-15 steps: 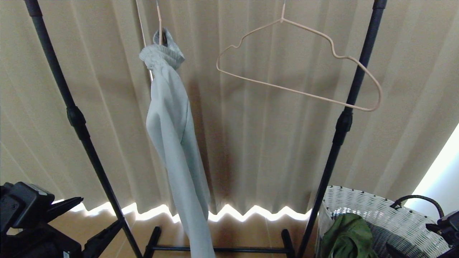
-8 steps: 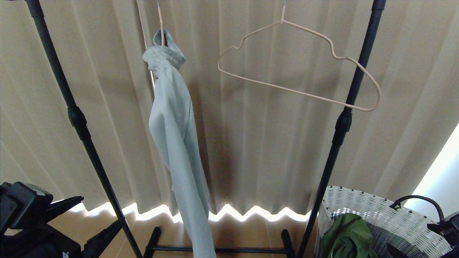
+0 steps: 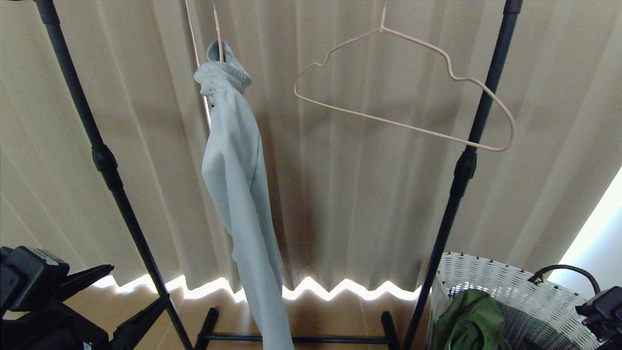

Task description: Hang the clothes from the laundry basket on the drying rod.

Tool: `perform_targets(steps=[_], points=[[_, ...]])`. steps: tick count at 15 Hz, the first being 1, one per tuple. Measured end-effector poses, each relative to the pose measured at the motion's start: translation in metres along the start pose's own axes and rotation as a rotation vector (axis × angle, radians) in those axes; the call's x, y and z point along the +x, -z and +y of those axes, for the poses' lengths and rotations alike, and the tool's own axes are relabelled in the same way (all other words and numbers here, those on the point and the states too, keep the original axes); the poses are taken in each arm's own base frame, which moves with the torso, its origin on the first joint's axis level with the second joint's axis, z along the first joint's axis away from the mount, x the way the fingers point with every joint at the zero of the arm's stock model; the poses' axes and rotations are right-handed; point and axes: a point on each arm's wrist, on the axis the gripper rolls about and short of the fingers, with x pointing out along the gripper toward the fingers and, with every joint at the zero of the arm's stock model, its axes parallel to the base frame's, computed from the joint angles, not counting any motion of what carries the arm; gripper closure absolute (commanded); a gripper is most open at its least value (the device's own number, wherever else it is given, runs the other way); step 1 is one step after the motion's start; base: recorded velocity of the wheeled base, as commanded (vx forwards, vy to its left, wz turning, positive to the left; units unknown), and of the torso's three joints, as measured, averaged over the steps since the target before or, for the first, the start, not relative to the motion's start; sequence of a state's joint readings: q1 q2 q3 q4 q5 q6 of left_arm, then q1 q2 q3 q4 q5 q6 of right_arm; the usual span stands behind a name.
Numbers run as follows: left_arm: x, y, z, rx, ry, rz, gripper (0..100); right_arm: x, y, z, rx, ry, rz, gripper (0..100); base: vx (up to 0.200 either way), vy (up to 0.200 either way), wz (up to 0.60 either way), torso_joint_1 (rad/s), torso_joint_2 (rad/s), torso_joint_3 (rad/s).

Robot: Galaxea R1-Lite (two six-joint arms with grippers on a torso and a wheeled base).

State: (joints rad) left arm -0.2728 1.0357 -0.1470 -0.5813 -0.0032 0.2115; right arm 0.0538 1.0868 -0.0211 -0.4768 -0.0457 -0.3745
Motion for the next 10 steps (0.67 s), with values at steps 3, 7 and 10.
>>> perform_targets(steps=[3,7,10], points=[[-0.002,-0.001,0.0,0.002,-0.002,-0.013,0,0.009,-0.007,-0.002,-0.036,-0.011,0.029,0,0.0,0.0,0.0,0.0,0.0,0.0],[-0.006,-0.004,-0.001,0.005,0.003,-0.041,0,0.033,-0.009,-0.001,-0.146,-0.076,0.139,0,0.0,0.0,0.0,0.0,0.0,0.0],[-0.008,-0.004,-0.003,0.012,0.024,-0.052,0,0.053,-0.012,0.006,-0.206,-0.147,0.204,0,0.0,0.0,0.0,0.0,0.0,0.0]])
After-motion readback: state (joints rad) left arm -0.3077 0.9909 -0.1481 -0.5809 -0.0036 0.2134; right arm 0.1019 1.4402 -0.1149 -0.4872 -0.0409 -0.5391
